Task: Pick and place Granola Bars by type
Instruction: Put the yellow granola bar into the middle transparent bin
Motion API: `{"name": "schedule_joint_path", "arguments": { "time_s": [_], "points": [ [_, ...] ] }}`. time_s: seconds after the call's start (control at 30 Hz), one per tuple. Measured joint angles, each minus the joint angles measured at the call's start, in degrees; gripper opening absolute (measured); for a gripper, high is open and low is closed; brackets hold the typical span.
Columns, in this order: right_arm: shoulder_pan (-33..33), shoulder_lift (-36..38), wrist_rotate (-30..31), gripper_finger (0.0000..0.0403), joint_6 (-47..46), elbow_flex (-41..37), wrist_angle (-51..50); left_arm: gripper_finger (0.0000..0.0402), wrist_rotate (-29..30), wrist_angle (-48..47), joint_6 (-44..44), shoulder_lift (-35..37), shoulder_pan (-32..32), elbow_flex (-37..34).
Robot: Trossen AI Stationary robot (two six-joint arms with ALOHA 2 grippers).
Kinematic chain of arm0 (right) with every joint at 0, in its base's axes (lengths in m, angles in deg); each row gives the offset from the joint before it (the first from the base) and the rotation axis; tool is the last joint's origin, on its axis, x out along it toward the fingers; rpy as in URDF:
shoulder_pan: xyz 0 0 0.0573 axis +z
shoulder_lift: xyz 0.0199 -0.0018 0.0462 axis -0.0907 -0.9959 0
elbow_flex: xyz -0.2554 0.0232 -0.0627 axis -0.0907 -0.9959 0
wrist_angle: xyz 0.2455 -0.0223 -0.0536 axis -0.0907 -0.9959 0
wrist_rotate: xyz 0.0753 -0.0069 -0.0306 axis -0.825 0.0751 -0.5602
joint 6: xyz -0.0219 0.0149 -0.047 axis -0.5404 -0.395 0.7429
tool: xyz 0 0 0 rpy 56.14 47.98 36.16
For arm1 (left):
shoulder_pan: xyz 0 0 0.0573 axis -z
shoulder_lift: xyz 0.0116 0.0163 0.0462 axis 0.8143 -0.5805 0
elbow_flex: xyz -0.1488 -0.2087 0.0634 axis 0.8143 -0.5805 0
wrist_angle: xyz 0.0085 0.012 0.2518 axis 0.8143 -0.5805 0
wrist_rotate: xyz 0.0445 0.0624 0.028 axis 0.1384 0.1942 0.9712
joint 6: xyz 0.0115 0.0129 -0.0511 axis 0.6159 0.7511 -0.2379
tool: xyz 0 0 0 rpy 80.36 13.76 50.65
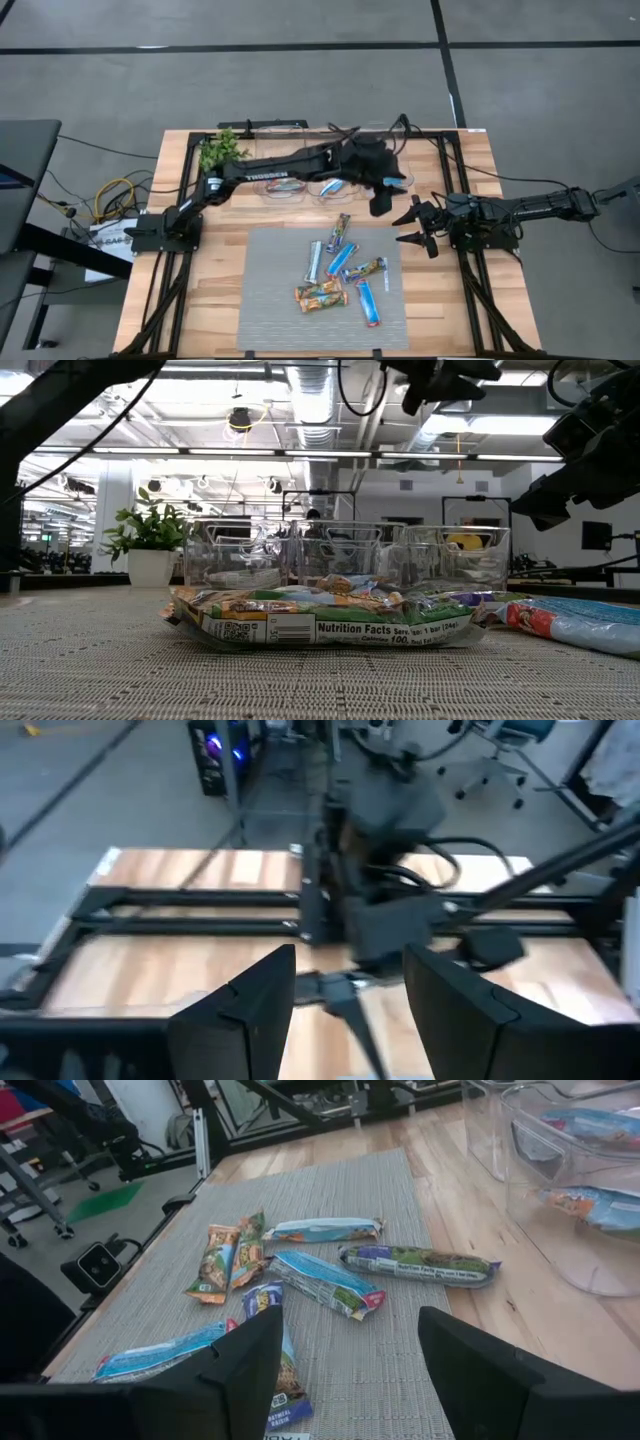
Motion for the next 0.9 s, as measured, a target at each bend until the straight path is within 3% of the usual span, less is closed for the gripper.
{"name": "schedule_joint_path", "arguments": {
  "time_s": [0.33, 0.53, 0.77, 0.9],
  "points": [
    [0.0, 0.0, 0.0, 0.0226, 0.0, 0.0, 0.0, 0.0181, -2.31, -10.1, -1.54, 0.22, 4.37, -0.01],
    [0.01, 0.02, 0.0, 0.0226, 0.01, 0.0, -0.01, 0.0181, -4.43, -9.92, -3.07, 0.27, 7.94, -3.64],
    [0.01, 0.01, 0.0, 0.0226, 0.0, 0.0, 0.0, 0.0181, -6.49, -1.93, -5.98, 1.59, 11.08, -14.35],
    [0.02, 0.01, 0.0, 0.0226, 0.0, 0.0, 0.06, 0.0181, -6.01, 4.06, -8.25, 5.78, 12.38, -24.72]
  ]
}}
